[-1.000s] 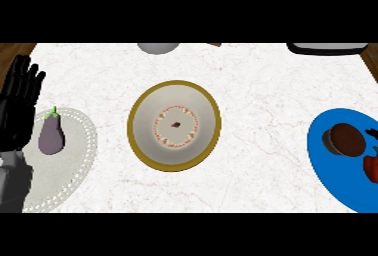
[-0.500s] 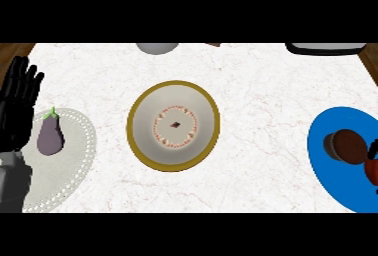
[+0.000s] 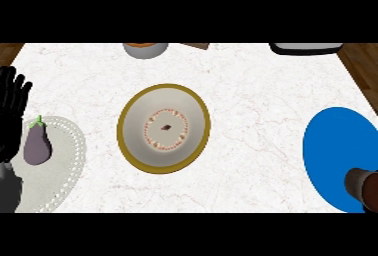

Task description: Pick the bell pepper from the plate and place it in the bowl

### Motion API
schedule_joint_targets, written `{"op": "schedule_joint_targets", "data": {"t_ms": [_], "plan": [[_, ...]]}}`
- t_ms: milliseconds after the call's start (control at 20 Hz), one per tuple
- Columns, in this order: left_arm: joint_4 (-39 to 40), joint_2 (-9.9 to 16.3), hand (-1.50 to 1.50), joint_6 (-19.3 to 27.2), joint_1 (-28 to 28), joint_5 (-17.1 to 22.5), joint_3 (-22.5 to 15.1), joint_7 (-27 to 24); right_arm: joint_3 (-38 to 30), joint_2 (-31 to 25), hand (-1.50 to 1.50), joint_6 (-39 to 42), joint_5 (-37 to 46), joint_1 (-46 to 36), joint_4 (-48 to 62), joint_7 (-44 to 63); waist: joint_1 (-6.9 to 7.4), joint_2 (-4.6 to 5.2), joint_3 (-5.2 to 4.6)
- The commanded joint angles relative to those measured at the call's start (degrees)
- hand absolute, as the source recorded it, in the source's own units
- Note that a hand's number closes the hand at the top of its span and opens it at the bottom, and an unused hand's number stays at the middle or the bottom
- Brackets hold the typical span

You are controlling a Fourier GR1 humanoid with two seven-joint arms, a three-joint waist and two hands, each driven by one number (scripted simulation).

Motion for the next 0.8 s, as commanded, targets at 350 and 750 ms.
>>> {"op": "schedule_joint_targets", "data": {"t_ms": [350, 750], "plan": [[-0.4, -0.6, 0.00, 0.1, 0.1, -0.1, 0.0, -0.8, 2.3, 14.6, 1.50, -3.8, 5.5, 30.9, -42.6, 14.1, 0.11, 1.08, 1.34], [-0.4, -0.2, 0.00, -1.1, -0.7, 0.3, -0.8, 0.8, 11.6, 18.9, 1.50, 2.9, 4.5, 38.3, -72.9, 16.3, 1.53, 1.02, 1.34]]}}
